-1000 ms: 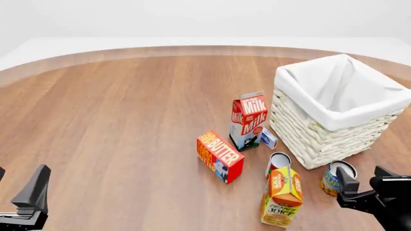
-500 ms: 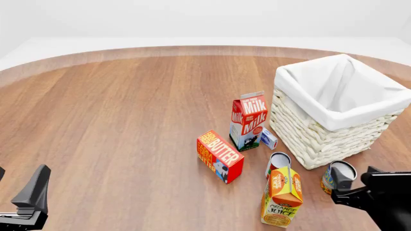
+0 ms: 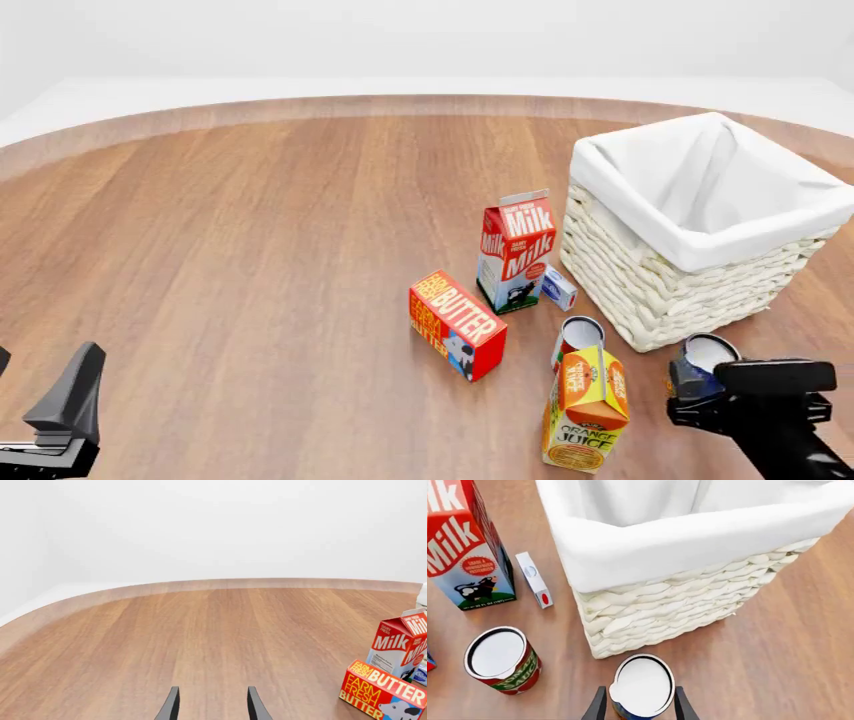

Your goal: Pick up the alphabet soup, and put it in the basket.

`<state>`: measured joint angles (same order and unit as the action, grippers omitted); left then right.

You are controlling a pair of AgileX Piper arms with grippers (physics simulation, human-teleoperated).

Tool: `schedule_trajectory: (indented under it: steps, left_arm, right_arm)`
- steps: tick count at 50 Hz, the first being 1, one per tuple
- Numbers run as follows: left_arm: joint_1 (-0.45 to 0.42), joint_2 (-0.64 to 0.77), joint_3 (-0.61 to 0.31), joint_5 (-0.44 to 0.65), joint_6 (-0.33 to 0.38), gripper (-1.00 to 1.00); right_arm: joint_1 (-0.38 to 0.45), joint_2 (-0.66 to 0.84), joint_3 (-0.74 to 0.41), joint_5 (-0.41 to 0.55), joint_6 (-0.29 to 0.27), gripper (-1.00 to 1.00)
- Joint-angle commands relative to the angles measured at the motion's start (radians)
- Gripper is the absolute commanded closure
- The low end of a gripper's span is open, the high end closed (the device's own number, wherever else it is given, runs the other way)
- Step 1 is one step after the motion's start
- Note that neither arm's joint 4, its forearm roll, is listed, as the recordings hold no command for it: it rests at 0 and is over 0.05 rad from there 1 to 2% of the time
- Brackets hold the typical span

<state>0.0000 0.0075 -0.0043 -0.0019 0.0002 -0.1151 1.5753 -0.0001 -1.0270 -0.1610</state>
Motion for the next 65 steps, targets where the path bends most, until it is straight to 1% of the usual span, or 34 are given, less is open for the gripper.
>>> schedule_trajectory:
  steps: [1, 6, 14, 15, 21, 27, 34, 35, 39, 40, 43, 44, 47, 49, 55, 61, 65]
  left_arm:
    - [0.000, 0.000, 0.000, 0.000, 0.000, -1.00]
    - [0.000, 0.000, 0.000, 0.000, 0.000, -1.00]
    - [0.000, 0.000, 0.000, 0.000, 0.000, -1.00]
    - [0.000, 0.000, 0.000, 0.000, 0.000, -1.00]
    - [0.000, 0.000, 0.000, 0.000, 0.000, -1.00]
    - [0.000, 0.000, 0.000, 0.000, 0.000, -1.00]
    - [0.000, 0.000, 0.000, 0.000, 0.000, -1.00]
    - [0.000, 0.000, 0.000, 0.000, 0.000, -1.00]
    - [0.000, 0.000, 0.000, 0.000, 0.000, -1.00]
    - [0.000, 0.000, 0.000, 0.000, 0.000, -1.00]
    - [0.000, 0.000, 0.000, 0.000, 0.000, -1.00]
    - [0.000, 0.000, 0.000, 0.000, 0.000, -1.00]
    - [0.000, 0.000, 0.000, 0.000, 0.000, -1.00]
    - [0.000, 0.000, 0.000, 0.000, 0.000, -1.00]
    - [0.000, 0.000, 0.000, 0.000, 0.000, -1.00]
    - [0.000, 0.000, 0.000, 0.000, 0.000, -1.00]
    - [0.000, 0.000, 0.000, 0.000, 0.000, -1.00]
  right_arm:
    - [-0.009, 0.149, 0.000, -0.120, -0.016, -1.00]
    - [-0.011, 0.194, 0.000, -0.158, -0.018, -1.00]
    - [-0.018, 0.221, 0.000, -0.183, -0.024, -1.00]
    - [-0.019, 0.222, 0.000, -0.184, -0.024, 1.00]
    - [-0.025, 0.177, 0.000, -0.163, -0.030, 1.00]
    - [-0.033, 0.115, 0.000, -0.117, -0.034, 1.00]
    - [-0.048, -0.059, 0.000, 0.034, -0.039, 1.00]
    - [-0.048, -0.066, 0.000, 0.041, -0.039, 1.00]
    - [-0.053, -0.233, 0.000, 0.190, -0.037, 1.00]
    - [-0.053, -0.292, 0.000, 0.244, -0.036, 1.00]
    - [-0.053, -0.404, 0.000, 0.346, -0.035, 1.00]
    - [-0.052, -0.469, 0.000, 0.405, -0.033, 1.00]
    - [-0.050, -0.546, 0.000, 0.478, -0.032, 1.00]
    - [-0.049, -0.575, 0.000, 0.503, -0.031, 1.00]
    - [-0.048, -0.602, 0.000, 0.523, -0.032, 1.00]
    - [-0.050, -0.684, 0.000, 0.596, -0.031, 1.00]
    - [-0.052, -0.712, 0.000, 0.617, -0.031, 1.00]
